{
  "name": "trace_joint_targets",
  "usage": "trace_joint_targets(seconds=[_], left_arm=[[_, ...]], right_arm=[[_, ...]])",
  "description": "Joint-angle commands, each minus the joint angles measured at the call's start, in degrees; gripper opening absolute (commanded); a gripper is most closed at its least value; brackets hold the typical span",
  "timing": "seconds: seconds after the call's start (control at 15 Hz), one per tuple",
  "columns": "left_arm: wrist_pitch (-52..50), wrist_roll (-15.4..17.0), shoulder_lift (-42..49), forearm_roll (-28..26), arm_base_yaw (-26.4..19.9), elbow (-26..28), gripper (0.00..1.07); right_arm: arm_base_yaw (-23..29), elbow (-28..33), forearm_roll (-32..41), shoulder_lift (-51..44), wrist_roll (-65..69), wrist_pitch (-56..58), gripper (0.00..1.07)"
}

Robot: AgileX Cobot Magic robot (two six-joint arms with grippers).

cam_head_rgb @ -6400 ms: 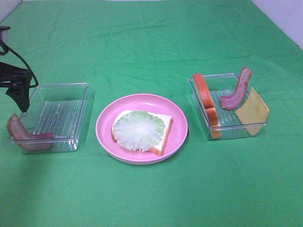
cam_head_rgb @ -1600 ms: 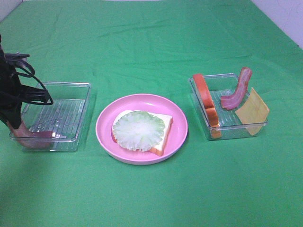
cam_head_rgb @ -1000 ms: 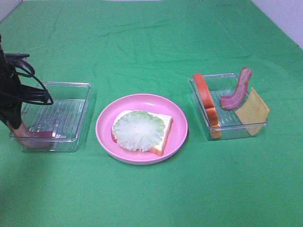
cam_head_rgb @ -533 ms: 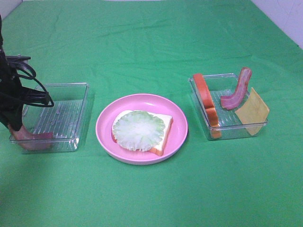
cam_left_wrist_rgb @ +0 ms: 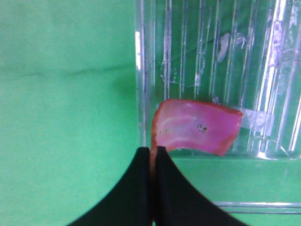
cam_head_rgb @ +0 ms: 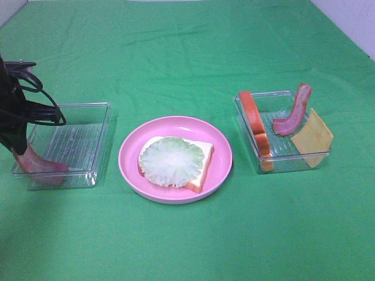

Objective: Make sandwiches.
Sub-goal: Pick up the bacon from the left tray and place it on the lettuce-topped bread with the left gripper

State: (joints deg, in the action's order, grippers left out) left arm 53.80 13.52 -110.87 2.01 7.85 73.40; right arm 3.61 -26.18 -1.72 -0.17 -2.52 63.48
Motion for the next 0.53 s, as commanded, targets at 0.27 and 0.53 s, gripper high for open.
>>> trace_joint_targets(seconds=[0.27, 0.53], left_arm=[[-0.2, -1.3, 5.5, -3.5, 0.1, 1.5, 0.0], [0.7, -10.0, 9.9, -18.6, 0.1, 9.3, 0.0]], right_arm=[[-0.4, 0.2, -0.1, -1.8, -0.1, -0.6, 0.97], [-0.4, 0.2, -0.1, -1.8, -0.1, -0.6, 0.97]])
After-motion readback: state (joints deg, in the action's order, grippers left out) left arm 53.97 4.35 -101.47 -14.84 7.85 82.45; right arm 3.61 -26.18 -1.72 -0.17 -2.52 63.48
